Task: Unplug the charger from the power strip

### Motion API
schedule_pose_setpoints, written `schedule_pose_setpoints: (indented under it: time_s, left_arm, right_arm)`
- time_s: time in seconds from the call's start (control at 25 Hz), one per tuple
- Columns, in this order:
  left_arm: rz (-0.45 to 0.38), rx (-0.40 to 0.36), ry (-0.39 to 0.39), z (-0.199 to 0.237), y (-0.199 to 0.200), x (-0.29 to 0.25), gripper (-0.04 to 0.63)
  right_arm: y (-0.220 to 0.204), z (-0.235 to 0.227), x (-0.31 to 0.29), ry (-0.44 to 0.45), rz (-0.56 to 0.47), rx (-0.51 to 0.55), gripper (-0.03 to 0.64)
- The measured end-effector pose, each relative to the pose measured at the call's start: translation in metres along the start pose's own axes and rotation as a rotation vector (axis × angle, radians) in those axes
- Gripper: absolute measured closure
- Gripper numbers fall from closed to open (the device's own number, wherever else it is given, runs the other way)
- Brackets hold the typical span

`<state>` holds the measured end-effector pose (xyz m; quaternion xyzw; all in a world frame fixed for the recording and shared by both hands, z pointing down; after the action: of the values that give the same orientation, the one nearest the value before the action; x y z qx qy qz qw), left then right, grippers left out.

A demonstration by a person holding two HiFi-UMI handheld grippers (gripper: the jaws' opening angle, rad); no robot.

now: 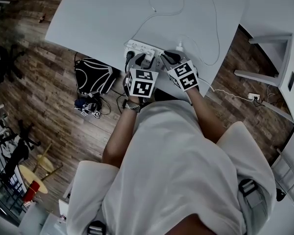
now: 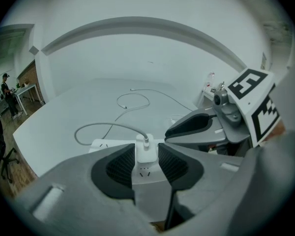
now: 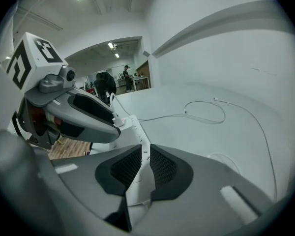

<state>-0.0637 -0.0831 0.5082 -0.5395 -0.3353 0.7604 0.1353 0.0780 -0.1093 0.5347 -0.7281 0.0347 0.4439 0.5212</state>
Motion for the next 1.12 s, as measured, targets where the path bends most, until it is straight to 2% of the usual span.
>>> schedule_pose_setpoints:
  time_s: [0.12, 0.44, 0.52, 0.6, 0.68, 1.12]
  left_arm:
    - [0.008, 0.005, 0.001, 0.001, -0.001, -0.003, 0.442]
    - [0.018, 0.012, -0.003, 0.0, -0.001, -0.006, 0.442]
    - [0.018, 0.014, -0.001, 0.001, -0.001, -0.005, 0.443]
    - [0.018, 0.015, -0.001, 0.001, -0.001, -0.005, 0.443]
    - [0.018, 0.018, 0.001, 0.002, -0.001, -0.005, 0.443]
    - [0.021, 0.013, 0.012, -0.001, 0.001, -0.01, 0.443]
  right_arm:
    - [0.001, 0.003, -0.003, -0.03, 0.022, 0.046, 0.584]
    - [-0.001, 0.012, -0.008, -0.06, 0.113, 0.212, 0.586]
    - [-0.005, 0.009, -0.01, -0.048, 0.112, 0.177, 0.589]
    - [-0.011, 0.003, -0.012, -0.027, 0.084, 0.086, 0.588]
    - [-0.015, 0.0, -0.013, -0.013, 0.061, 0.039, 0.586]
    - [-0.019, 0.0, -0.011, -0.008, 0.031, 0.019, 0.586]
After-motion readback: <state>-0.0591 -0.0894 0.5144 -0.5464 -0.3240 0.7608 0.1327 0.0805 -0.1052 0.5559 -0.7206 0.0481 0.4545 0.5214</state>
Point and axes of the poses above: the fingertips, and each gripper's own axes: x backward along the fingers, z to its left, y out of its top, the point moved 10 cm from there along x, backward along the fingers, and after that the axes turned 6 degrees about x, right-handed, at the moved point
